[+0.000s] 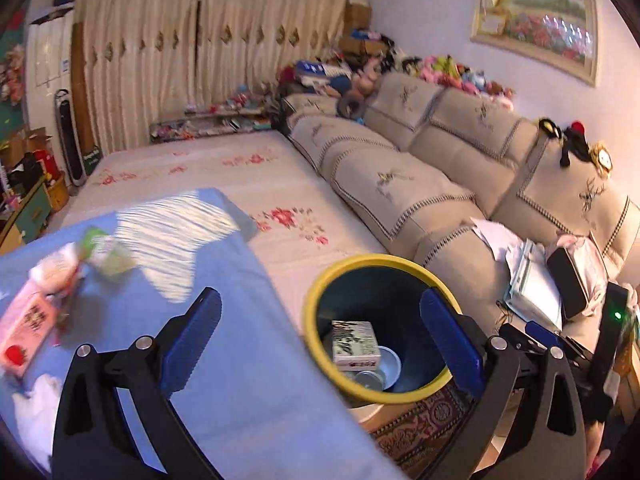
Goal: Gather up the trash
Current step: 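Grasp the red snack wrapper with the right gripper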
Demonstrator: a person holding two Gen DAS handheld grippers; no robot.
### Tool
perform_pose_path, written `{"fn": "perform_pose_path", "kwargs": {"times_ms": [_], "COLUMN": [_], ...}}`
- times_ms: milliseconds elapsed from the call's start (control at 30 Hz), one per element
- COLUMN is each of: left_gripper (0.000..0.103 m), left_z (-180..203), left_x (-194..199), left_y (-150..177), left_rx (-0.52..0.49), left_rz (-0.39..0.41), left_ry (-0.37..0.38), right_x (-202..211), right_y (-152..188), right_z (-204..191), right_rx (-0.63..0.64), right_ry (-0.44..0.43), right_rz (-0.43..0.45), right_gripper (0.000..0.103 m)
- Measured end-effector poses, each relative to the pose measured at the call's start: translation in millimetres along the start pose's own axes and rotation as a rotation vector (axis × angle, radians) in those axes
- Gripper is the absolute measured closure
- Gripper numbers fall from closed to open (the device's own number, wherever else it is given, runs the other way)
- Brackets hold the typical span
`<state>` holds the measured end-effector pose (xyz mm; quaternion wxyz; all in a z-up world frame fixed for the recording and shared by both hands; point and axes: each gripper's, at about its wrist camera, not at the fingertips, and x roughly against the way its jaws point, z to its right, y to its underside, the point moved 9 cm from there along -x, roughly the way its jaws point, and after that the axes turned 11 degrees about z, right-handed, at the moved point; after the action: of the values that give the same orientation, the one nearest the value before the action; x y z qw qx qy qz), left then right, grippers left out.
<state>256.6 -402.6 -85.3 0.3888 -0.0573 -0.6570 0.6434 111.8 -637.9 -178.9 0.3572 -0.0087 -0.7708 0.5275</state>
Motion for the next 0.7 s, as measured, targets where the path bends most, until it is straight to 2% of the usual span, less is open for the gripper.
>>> {"fn": "perform_pose_path", "kwargs": {"times_ms": [200, 333, 567, 700], "left_gripper": [0.005, 0.005, 0.005, 0.005], "left_z": [-100.7, -182.0, -319.8, -373.7], "left_x": [89.6, 142.9, 196.1, 210.7], "left_y": [3.6, 14.5, 36.5, 52.4], "left_rx": [0.05, 0.068, 0.078, 0.083], "left_rz": [0.091, 0.145, 0.202, 0.223], "left_ry": [-0.121, -0.247, -0.461, -0.564], "right_x": [4.5, 6.5, 12.7, 13.2], "right_y": [0.6, 0.9, 4.8, 8.0], "right_z": [-53.5, -104.8, -215.5, -276.9], "right_rx": [0.071, 0.138, 0.252, 0.304], "right_ry": [-0.056, -0.109, -0.25, -0.349], "right_rz": [0.0, -0.003, -0.011, -0.03], "right_gripper": [0.037, 0.036, 0.036, 0.036]}}
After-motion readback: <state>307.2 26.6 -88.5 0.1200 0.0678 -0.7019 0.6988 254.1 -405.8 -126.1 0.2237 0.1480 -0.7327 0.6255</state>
